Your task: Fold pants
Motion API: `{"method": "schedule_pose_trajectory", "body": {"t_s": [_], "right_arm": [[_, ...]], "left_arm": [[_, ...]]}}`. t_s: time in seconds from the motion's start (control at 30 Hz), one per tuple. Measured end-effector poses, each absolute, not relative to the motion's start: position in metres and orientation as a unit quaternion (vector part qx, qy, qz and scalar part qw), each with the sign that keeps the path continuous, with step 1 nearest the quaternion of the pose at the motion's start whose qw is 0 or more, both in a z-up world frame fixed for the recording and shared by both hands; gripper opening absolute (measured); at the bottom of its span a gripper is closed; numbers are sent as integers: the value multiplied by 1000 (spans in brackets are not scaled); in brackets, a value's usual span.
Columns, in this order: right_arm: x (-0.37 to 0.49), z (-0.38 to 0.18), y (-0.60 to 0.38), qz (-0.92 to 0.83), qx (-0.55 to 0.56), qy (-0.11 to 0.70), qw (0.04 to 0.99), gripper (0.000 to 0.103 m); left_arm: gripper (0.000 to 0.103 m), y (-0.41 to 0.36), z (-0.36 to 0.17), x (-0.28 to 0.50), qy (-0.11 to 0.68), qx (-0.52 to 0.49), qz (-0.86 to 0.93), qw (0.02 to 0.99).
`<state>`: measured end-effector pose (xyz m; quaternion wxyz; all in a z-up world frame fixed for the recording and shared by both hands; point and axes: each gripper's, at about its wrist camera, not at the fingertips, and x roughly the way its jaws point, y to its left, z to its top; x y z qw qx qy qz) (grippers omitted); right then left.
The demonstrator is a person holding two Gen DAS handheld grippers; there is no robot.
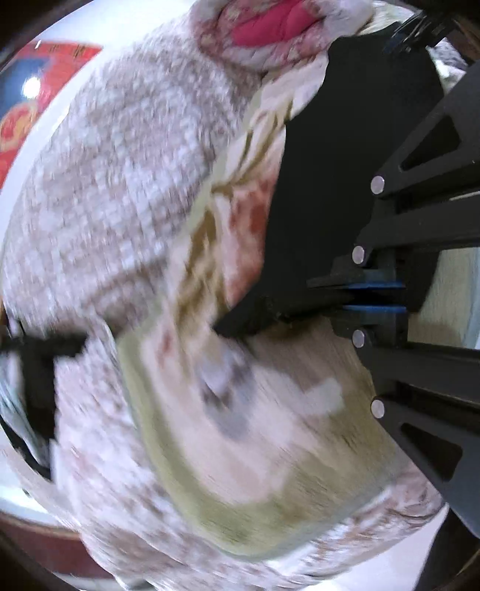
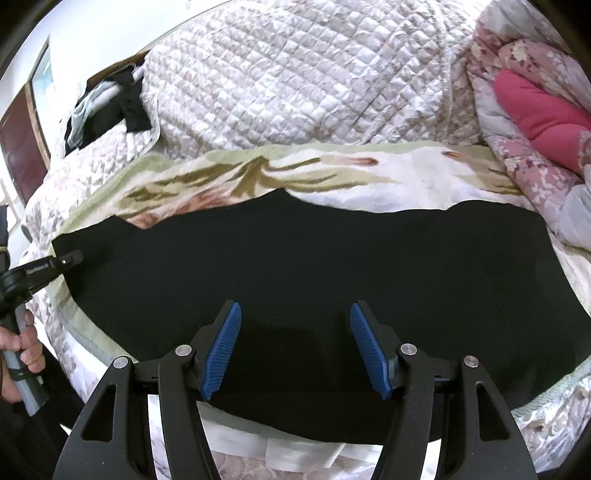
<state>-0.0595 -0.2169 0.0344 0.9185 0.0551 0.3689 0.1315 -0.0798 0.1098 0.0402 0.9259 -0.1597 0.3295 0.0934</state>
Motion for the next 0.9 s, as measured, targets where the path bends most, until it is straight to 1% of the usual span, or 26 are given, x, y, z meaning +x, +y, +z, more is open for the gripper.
{"method": "schedule_pose_trajectory", "body": {"t_s": [0.17, 0.33, 0.43, 0.53, 0.63, 0.7, 0.73, 0.77, 0.83, 0.9], "right_arm": [[-60, 39, -234, 112, 84, 361, 922, 62], [-61, 41, -256, 87, 110, 356, 924, 62], [-61, 38, -269, 75, 126, 360, 921, 62], [-60, 35, -281, 64, 141, 367, 917, 62], [-58, 31, -288, 56, 153, 374, 913, 62], [-57, 31, -290, 54, 158, 374, 912, 62], [-58, 31, -290, 54, 158, 373, 913, 62], [-58, 32, -289, 55, 156, 372, 913, 62], [-58, 32, -287, 56, 154, 372, 914, 62], [-58, 33, -285, 58, 152, 370, 915, 62]], "left_arm": [[7, 60, 70, -59, 317, -120, 1, 941], [7, -7, 76, -37, 328, -88, -98, 935], [7, -47, 65, -32, 343, -74, -157, 923], [7, -79, 43, -33, 378, -63, -211, 899], [8, -100, 16, -34, 419, -48, -241, 874], [9, -103, 7, -38, 429, -43, -242, 870], [15, -101, 10, -41, 425, -47, -244, 870], [20, -98, 14, -44, 424, -53, -254, 867], [35, -93, 25, -50, 421, -67, -275, 862], [38, -86, 35, -59, 405, -72, -281, 867]]}}
